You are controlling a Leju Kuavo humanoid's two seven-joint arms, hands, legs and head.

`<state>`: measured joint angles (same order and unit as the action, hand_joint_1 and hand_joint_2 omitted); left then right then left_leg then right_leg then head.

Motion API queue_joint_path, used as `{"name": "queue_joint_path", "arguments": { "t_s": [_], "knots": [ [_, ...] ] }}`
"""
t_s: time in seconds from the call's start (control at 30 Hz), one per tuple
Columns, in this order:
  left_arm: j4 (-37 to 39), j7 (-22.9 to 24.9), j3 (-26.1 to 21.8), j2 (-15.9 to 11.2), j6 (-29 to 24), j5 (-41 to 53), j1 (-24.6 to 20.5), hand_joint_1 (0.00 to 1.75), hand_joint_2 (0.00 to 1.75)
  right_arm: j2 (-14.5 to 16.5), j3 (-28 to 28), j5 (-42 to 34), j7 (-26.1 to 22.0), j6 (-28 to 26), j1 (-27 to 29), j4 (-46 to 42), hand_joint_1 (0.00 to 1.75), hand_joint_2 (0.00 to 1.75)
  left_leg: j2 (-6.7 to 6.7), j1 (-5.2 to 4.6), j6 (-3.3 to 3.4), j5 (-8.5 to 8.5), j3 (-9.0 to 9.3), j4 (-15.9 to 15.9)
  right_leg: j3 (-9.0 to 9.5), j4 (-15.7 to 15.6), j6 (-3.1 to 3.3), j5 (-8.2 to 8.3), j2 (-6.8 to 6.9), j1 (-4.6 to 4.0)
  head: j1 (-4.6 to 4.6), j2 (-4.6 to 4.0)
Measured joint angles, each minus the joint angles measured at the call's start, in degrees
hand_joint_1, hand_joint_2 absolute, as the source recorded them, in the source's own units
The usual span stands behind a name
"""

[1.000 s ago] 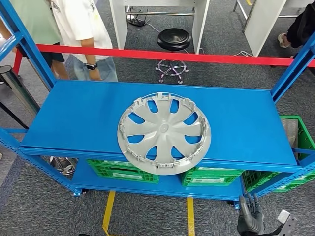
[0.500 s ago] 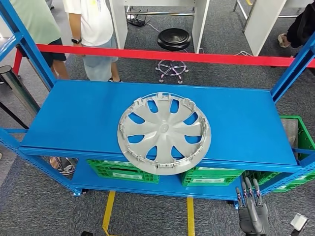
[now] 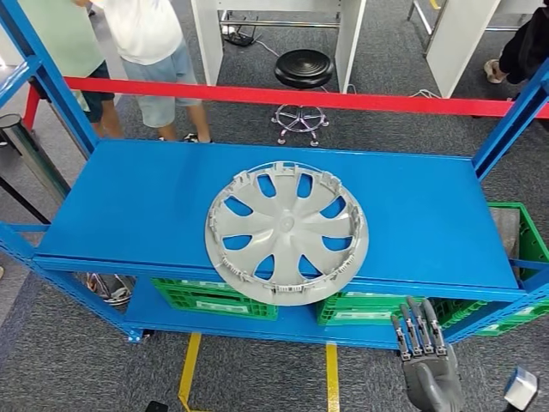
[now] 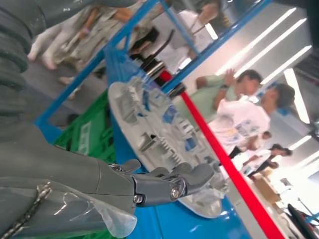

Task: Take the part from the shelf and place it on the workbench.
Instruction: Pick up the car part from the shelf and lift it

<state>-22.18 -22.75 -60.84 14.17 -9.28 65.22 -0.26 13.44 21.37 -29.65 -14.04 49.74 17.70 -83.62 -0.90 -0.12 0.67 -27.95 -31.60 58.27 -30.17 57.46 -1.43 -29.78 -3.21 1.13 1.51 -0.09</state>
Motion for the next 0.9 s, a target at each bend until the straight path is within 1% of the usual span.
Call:
{"name": "queue_joint_path", "arguments": {
  "t_s": [0.13,0.47,0.53,0.67,0.73,0.8,0.9],
  "knots": [
    [0.21,0.0,0.01,-0.2,-0.12,0.42,-0.03,0.0,1.75,-1.98,-3.88,4.75,-2.14,-4.07,0.39,-1.33,0.0,1.75,0.0,-0.01,0.0,0.0,0.0,0.0,0.01,0.0,0.0,0.0,-0.01,0.01,0.01,0.0],
    [1.26,0.08,0.01,-1.03,-0.41,1.34,-0.14,0.0,1.75,-7.79,-14.59,16.16,-5.08,-18.56,0.02,-3.23,0.0,1.75,-0.01,-0.01,0.0,0.0,0.0,0.0,0.01,0.0,0.0,0.0,0.01,0.01,0.02,0.0],
    [1.41,0.09,0.01,-1.13,-0.44,1.39,-0.15,0.0,1.75,-8.4,-15.66,17.2,-5.27,-19.93,-0.08,-3.36,0.0,1.75,-0.01,-0.01,0.0,0.0,0.0,0.0,0.01,0.0,0.0,0.0,0.01,0.01,0.03,0.0],
    [1.43,0.09,0.01,-1.14,-0.44,1.4,-0.15,0.0,1.75,-8.48,-15.79,17.35,-5.3,-20.12,-0.09,-3.37,0.0,1.75,-0.01,-0.01,0.0,0.0,0.0,0.0,0.01,0.0,0.0,0.0,0.01,0.01,0.03,0.0],
    [1.55,0.09,0.01,-1.2,-0.47,1.42,-0.18,0.0,1.75,-8.94,-16.58,18.29,-5.44,-21.32,-0.21,-3.45,0.0,1.75,-0.01,-0.01,0.0,0.0,0.0,0.0,0.01,0.0,0.0,0.0,0.01,0.01,0.02,0.0],
    [2.03,0.15,0.01,-1.48,-0.54,1.63,-0.31,0.0,1.75,-10.52,-19.64,21.85,-5.62,-25.72,-0.76,-3.6,0.0,1.75,-0.01,-0.01,0.0,0.0,0.0,0.0,0.01,0.0,0.0,0.0,0.01,0.0,0.02,0.0],
    [3.22,0.43,0.04,-2.18,-0.65,2.34,-0.74,0.0,1.75,-14.25,-27.43,31.18,-5.4,-36.86,-2.35,-3.87,0.0,1.75,-0.01,0.0,0.0,0.0,0.0,0.0,0.01,0.0,0.0,0.0,0.01,0.0,0.01,0.0]
  ]
}}
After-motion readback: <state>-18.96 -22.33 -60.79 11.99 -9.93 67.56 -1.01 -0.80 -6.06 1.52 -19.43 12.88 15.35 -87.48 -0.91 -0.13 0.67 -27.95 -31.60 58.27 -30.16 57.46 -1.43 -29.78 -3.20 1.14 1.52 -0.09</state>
